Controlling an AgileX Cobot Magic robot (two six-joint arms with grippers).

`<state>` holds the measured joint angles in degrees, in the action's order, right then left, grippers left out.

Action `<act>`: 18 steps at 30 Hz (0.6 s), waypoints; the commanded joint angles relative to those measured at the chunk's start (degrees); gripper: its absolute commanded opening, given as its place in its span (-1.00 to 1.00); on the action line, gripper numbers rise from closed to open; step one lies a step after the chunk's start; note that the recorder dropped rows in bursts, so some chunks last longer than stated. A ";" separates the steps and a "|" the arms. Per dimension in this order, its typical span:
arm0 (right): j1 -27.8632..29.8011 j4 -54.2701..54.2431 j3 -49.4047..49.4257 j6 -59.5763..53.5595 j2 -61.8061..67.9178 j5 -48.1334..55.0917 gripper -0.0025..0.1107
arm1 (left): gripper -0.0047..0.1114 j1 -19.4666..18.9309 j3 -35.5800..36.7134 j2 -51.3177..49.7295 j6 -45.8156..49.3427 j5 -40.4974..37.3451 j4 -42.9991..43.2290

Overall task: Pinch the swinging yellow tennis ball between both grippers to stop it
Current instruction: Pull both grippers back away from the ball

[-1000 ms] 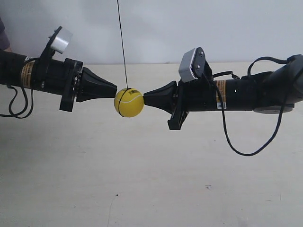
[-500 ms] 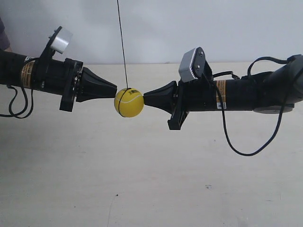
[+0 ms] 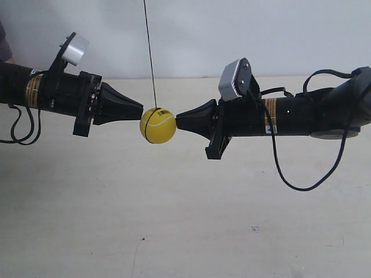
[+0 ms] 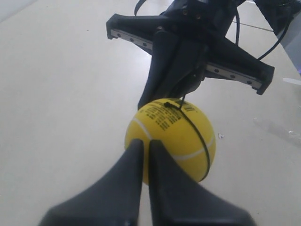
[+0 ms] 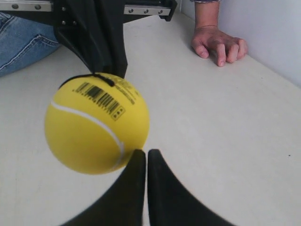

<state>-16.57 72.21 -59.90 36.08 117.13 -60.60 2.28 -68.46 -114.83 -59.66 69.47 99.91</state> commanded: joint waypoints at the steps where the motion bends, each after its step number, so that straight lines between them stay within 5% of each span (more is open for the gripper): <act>1: 0.06 0.15 -0.24 -0.64 0.12 2.65 -0.96 | -0.84 0.08 -0.29 0.16 -0.47 0.49 0.04; 18: 5.91 1.90 -0.24 1.80 -0.63 -4.05 -0.96 | -0.84 -4.99 -0.85 0.24 -2.43 0.49 0.04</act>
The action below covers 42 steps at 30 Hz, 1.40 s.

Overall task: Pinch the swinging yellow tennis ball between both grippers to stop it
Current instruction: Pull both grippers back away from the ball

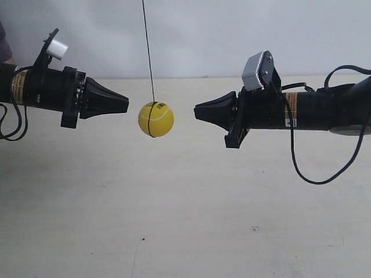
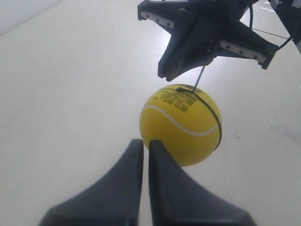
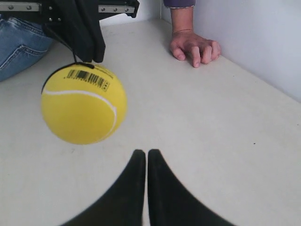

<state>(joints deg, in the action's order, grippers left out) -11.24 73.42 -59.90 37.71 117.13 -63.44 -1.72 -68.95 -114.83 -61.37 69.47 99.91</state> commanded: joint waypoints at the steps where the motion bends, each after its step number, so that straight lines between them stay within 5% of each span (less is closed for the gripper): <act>1: 0.57 0.69 -0.24 0.17 -0.63 -1.21 -0.96 | -0.84 -0.98 -0.37 0.24 -0.72 0.49 0.04; 35: 0.52 -5.39 -0.24 -1.92 -2.26 -1.27 -0.96 | -0.84 -1.12 -0.37 3.68 -2.64 0.49 0.04; 42: 0.52 -5.56 -0.24 -2.33 -8.75 13.77 -0.96 | -0.84 -1.12 1.45 10.39 -3.69 -0.34 0.04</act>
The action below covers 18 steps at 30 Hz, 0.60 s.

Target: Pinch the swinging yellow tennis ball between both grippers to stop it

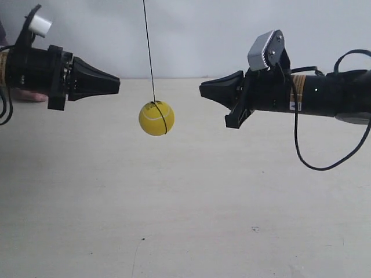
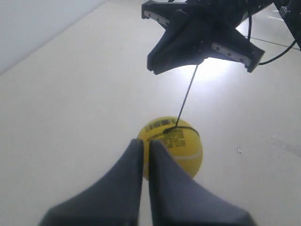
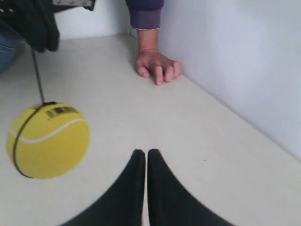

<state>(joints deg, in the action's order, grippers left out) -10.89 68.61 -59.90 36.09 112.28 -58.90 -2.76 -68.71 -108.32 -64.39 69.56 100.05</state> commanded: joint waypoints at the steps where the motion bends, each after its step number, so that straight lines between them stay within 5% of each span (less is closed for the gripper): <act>1: 0.18 -0.75 -0.24 -0.81 -4.87 10.74 -0.96 | -0.84 -0.08 1.73 5.05 -0.66 -2.37 -0.10; 18: 0.18 0.72 -0.13 6.97 -29.53 35.36 -0.96 | -0.84 -0.08 8.00 38.04 -13.89 -26.75 -0.10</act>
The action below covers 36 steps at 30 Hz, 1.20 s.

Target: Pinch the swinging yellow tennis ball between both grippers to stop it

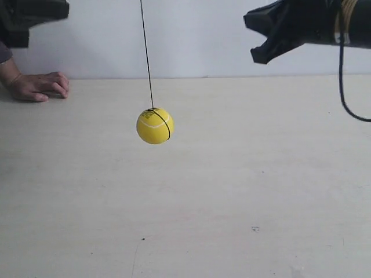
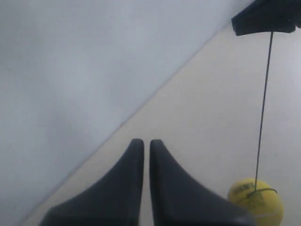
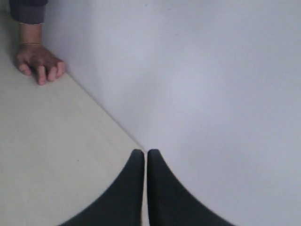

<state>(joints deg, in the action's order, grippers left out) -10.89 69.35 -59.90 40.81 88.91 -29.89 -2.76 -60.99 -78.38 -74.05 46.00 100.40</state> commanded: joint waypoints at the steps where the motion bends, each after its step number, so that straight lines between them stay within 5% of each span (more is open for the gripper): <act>1: 0.18 -0.02 -0.05 3.14 -9.99 9.11 -0.96 | -0.84 -0.08 0.28 12.64 -6.13 -4.43 -0.45; 11: 0.18 -0.42 12.58 7.16 -49.50 27.09 -0.96 | -0.84 -0.08 2.00 46.78 -12.21 -9.21 -0.45; 22: -0.11 -4.70 30.72 11.36 -75.91 18.72 -0.96 | -0.84 -0.08 26.44 78.38 -18.17 -17.39 -0.45; 28: -0.11 -4.55 38.69 10.72 -79.74 10.47 -0.96 | -0.84 -0.08 31.43 78.38 -22.21 -11.79 -0.45; 36: -0.11 -5.87 43.95 10.00 -80.85 5.83 -0.96 | -0.84 -0.08 38.07 78.38 -20.00 -14.35 -0.45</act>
<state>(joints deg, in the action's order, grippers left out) -10.89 64.29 -16.33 51.21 8.45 -21.79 -2.76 -24.58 -0.38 -94.62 33.50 100.40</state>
